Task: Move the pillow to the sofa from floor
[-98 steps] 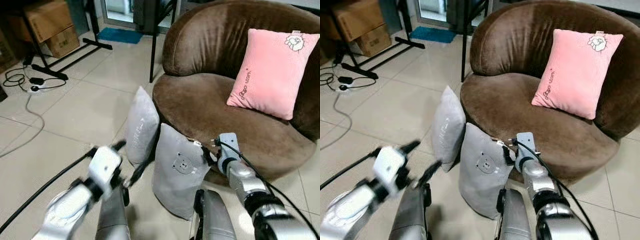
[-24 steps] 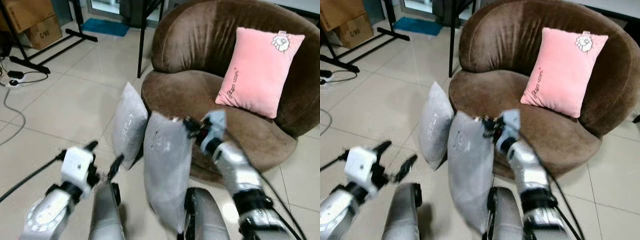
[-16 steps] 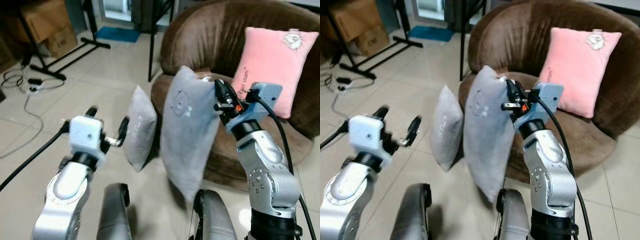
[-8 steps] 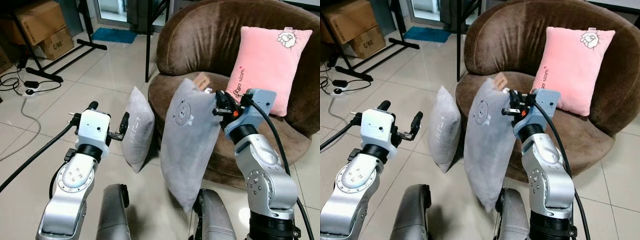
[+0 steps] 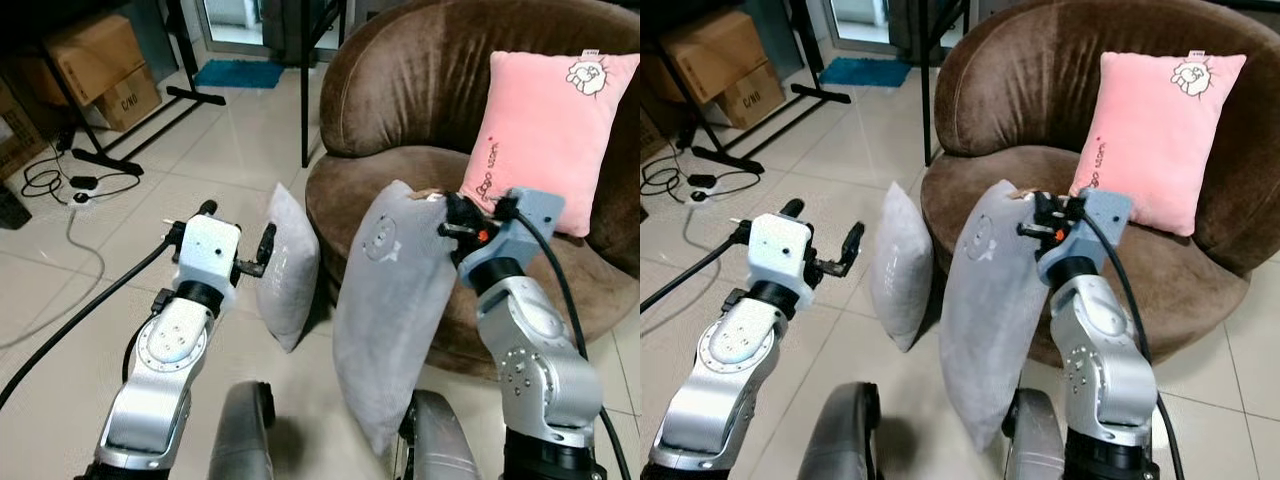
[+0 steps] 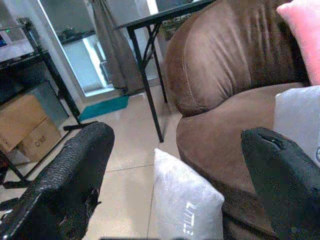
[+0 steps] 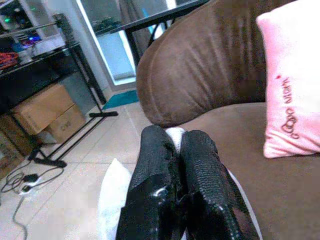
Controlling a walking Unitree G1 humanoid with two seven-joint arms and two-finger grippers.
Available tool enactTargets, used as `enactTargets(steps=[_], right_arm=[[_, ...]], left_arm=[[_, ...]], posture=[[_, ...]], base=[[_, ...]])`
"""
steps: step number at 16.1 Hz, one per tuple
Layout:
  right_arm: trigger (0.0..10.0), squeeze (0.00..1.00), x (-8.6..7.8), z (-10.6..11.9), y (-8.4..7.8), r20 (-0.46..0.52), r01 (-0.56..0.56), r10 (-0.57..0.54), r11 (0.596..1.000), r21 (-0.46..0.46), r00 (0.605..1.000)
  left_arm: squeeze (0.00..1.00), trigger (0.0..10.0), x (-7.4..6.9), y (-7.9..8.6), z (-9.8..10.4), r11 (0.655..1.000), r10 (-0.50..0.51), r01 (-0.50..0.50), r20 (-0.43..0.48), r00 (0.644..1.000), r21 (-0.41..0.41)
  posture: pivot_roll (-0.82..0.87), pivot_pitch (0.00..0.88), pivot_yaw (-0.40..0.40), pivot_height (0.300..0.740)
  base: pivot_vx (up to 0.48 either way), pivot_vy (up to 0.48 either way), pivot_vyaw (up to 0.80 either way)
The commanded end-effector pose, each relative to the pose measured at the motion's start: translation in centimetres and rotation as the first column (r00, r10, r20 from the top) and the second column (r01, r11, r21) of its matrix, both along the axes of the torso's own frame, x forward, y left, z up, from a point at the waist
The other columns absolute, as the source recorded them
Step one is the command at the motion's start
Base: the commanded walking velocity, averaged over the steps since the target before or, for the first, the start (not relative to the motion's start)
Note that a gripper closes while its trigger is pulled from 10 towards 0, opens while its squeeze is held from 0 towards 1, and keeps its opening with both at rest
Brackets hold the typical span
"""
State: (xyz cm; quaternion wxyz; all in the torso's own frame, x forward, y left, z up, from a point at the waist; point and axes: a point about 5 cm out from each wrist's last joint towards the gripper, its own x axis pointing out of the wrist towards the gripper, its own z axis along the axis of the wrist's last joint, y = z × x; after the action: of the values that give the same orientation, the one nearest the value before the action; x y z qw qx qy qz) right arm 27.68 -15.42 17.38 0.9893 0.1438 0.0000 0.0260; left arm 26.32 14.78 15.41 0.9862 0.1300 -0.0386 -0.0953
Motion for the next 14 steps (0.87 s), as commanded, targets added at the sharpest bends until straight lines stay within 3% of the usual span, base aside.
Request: enactTargets(steps=[1, 8, 14], right_arm=[[10.0, 0.0, -0.4, 1.6, 0.0, 0.075, 0.0, -0.001, 1.0, 0.009, 0.997], [10.0, 0.0, 0.1, 3.0, 0.5, 0.118, -0.011, 0.007, 0.999, 0.033, 0.993], [10.0, 0.0, 0.1, 2.8, 0.5, 0.102, -0.009, 0.007, 1.0, 0.025, 0.995]], left_arm=[[0.0, 10.0, 0.1, 0.0, -0.1, 1.0, -0.003, 0.003, -0.006, 1.0, 0.008], [0.0, 10.0, 0.2, 0.2, -0.2, 1.0, 0.004, -0.004, 0.006, 1.0, 0.007], [0.0, 10.0, 0.2, 0.2, -0.1, 1.0, 0.005, -0.005, 0.012, 1.0, 0.009]], posture=[[0.01, 0.0, 0.058, 0.641], [0.02, 0.0, 0.058, 0.696], [0.03, 0.0, 0.055, 0.74]], base=[[0.0, 0.0, 0.0], [0.0, 0.0, 0.0], [0.0, 0.0, 0.0]])
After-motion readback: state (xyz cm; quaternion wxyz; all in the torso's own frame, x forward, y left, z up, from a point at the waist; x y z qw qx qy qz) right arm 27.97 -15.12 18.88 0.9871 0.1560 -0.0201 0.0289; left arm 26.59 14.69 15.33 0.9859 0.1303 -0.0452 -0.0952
